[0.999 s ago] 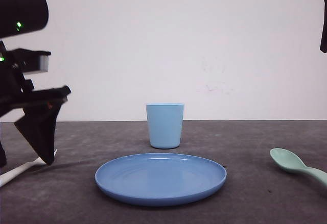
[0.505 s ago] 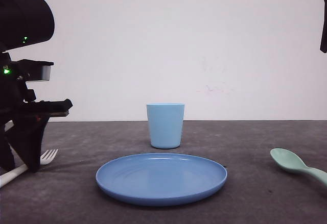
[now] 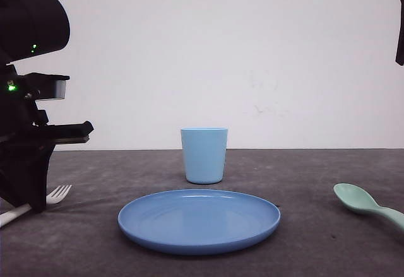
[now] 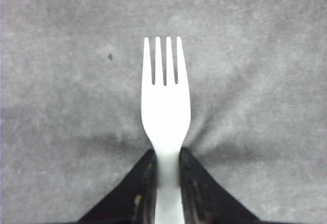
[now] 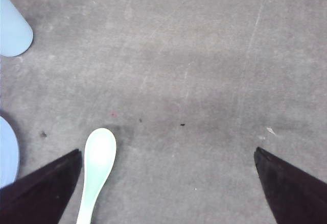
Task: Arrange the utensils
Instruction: 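Lower the left gripper onto the white fork and close on it, then lift the white fork with the left gripper over the blue cup, then lower the fork into the cup, open the left gripper, withdraw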
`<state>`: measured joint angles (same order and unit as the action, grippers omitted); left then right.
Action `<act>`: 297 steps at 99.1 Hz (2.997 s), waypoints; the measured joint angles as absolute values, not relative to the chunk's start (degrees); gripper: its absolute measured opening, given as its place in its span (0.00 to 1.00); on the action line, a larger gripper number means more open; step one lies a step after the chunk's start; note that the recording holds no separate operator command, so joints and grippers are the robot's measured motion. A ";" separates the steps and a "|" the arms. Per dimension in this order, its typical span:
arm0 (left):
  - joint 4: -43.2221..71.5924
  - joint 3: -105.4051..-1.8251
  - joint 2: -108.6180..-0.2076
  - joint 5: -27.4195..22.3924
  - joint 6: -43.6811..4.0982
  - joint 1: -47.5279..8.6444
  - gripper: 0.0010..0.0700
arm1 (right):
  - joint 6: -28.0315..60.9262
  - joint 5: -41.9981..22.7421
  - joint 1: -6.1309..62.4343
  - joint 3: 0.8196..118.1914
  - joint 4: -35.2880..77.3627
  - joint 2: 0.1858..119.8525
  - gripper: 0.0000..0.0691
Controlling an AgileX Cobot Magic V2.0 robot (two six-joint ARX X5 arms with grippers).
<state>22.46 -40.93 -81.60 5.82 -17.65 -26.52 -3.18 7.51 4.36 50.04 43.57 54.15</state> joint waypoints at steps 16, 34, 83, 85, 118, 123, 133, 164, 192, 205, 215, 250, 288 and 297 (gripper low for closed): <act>22.61 -41.10 -81.60 5.82 -17.63 -26.81 0.05 | -3.18 7.51 4.36 50.04 43.57 54.15 0.98; 23.24 -42.81 -81.56 5.17 -17.58 -27.09 0.05 | -3.18 7.51 4.36 50.04 43.57 54.15 0.98; 7.90 -52.90 -79.31 3.66 -17.41 -29.76 0.05 | -3.18 7.51 4.36 50.04 43.59 54.15 0.98; 5.69 -52.95 -79.31 3.38 -17.41 -30.02 0.05 | -3.18 7.51 4.36 50.04 43.59 54.15 0.98; -21.06 -52.99 -80.29 3.07 -16.29 -32.56 0.05 | -3.18 7.51 4.36 50.04 43.97 54.15 0.98; -24.18 -52.99 -81.21 3.07 -15.79 -32.64 0.05 | -3.18 7.51 4.36 50.04 44.10 54.15 0.98; -29.80 -52.99 -83.68 3.07 -15.00 -32.84 0.05 | -3.18 7.51 4.36 50.04 44.10 54.15 0.98; -45.74 -52.99 -94.52 2.94 -12.21 -32.93 0.05 | -3.18 7.51 4.36 50.04 44.16 54.15 0.98; -58.13 -52.99 -105.14 -1.78 -7.88 -32.99 0.05 | -3.20 7.51 4.36 50.04 45.52 54.15 0.98; -58.98 -52.99 -108.22 -2.96 -6.94 -32.99 0.05 | -3.20 7.27 4.36 50.04 46.59 54.15 0.98; -58.98 -52.99 -109.73 -3.86 -6.68 -32.99 0.05 | -3.20 7.27 4.36 50.04 47.05 54.15 0.98; -58.92 -53.10 -112.73 -4.69 -2.48 -33.04 0.05 | -3.20 7.27 4.36 50.04 47.07 54.15 0.98; -58.63 -53.65 -114.72 -6.17 -2.33 -33.06 0.05 | -3.22 7.27 4.36 50.04 47.24 54.15 0.98; -58.89 -53.76 -114.72 -6.22 -2.33 -33.06 0.12 | -3.22 7.27 4.36 50.04 47.33 54.15 0.98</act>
